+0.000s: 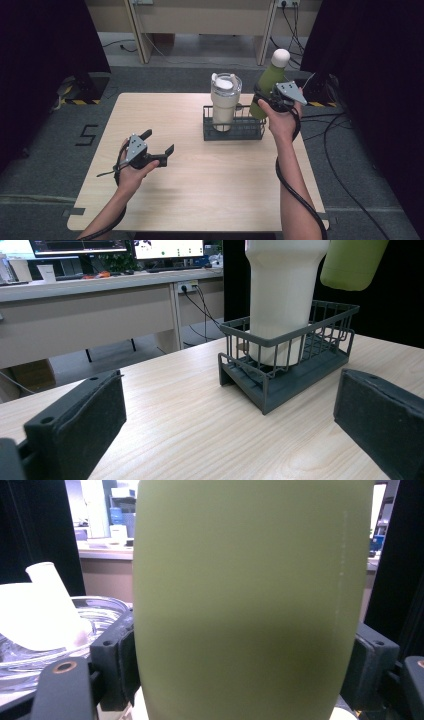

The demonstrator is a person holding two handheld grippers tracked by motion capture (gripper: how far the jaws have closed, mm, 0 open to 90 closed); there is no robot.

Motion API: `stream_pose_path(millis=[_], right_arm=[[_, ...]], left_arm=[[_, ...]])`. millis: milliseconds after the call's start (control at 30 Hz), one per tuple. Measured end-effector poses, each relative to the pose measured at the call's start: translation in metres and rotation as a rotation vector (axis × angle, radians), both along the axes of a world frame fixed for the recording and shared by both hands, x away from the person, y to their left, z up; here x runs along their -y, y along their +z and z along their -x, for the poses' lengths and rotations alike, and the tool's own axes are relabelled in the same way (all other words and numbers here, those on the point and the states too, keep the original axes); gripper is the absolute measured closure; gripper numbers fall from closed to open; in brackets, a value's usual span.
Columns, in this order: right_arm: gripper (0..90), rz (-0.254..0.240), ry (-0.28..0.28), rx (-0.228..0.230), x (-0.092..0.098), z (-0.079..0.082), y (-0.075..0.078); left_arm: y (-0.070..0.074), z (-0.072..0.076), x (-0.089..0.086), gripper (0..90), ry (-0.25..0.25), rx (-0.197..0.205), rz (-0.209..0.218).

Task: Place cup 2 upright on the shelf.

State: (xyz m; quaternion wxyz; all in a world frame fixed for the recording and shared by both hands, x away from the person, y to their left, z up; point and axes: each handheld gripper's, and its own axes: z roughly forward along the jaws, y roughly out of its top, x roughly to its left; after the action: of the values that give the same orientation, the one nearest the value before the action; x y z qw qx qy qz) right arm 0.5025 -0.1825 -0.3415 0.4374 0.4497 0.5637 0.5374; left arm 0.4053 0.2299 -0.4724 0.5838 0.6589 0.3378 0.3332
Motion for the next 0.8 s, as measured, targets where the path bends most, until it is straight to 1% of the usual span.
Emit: stream_pose_path(millis=[433,600,800], right_arm=[[21.2,0.005,0.000,-0.018,-0.007,-0.013,0.000],[21.2,0.010,-0.002,-0.034,-0.009,-0.019,-0.004],[21.2,0.003,-0.003,-0.054,-0.012,-0.025,-0.010]], left_arm=[[0.001,0.000,0.000,0.0,0.001,0.000,0.003],[0.000,0.000,-0.001,0.0,0.001,0.000,0.003],[0.000,0.000,-0.001,0.0,0.001,-0.001,0.003]])
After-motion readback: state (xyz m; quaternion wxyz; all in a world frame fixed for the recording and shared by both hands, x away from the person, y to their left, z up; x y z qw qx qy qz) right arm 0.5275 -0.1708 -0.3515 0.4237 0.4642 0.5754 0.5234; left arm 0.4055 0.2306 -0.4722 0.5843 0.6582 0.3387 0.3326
